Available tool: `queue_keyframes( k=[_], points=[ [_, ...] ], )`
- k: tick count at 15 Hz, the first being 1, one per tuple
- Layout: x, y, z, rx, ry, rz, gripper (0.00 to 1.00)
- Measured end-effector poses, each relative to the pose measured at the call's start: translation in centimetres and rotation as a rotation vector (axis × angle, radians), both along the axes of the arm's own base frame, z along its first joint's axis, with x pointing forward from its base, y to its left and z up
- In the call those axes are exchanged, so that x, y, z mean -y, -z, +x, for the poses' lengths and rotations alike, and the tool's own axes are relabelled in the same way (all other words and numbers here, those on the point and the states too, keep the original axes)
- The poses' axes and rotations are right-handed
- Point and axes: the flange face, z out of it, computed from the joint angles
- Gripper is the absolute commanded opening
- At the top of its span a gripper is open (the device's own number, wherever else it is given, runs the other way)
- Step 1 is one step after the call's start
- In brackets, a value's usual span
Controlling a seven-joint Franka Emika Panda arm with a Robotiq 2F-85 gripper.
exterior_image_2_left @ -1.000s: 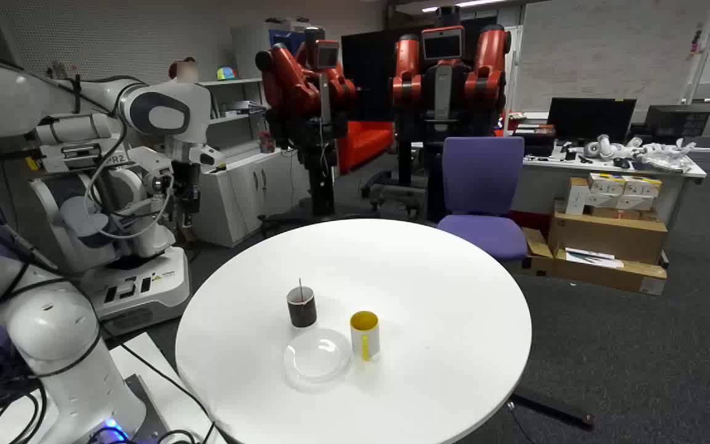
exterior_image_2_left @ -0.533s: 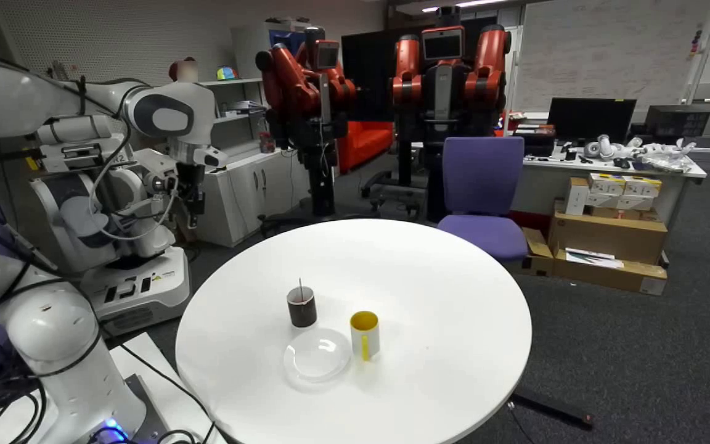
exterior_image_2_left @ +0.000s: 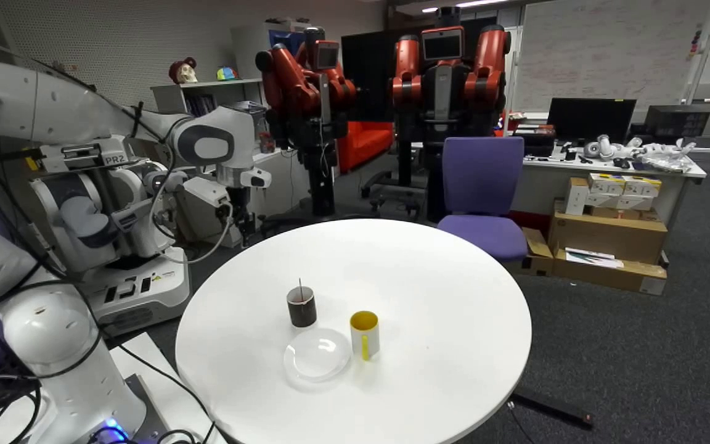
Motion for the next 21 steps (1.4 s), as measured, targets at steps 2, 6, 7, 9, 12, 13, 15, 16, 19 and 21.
queue_keyframes(
  k=[2,6,7,9,12,13,15,16,19,21],
  points=[
    [1.4,2.4,1.7,0.016,-0.044,-0.003,1.0],
    [4.0,7.3,4.3,0.018,-0.181,-0.021,1.0],
    [4.5,8.4,4.9,0.021,-0.207,-0.034,1.0],
    [5.1,10.3,6.0,0.023,-0.269,-0.074,1.0],
    [5.3,12.1,6.9,0.015,-0.313,-0.105,1.0],
    [5.2,12.2,7.0,0.013,-0.316,-0.107,1.0],
    [5.2,12.1,7.3,0.017,-0.318,-0.109,1.0],
    [5.2,12.0,7.3,0.018,-0.318,-0.11,1.0],
    [5.2,12.0,7.3,0.019,-0.318,-0.11,1.0],
    [5.2,12.0,7.3,0.019,-0.318,-0.11,1.0]
  ],
)
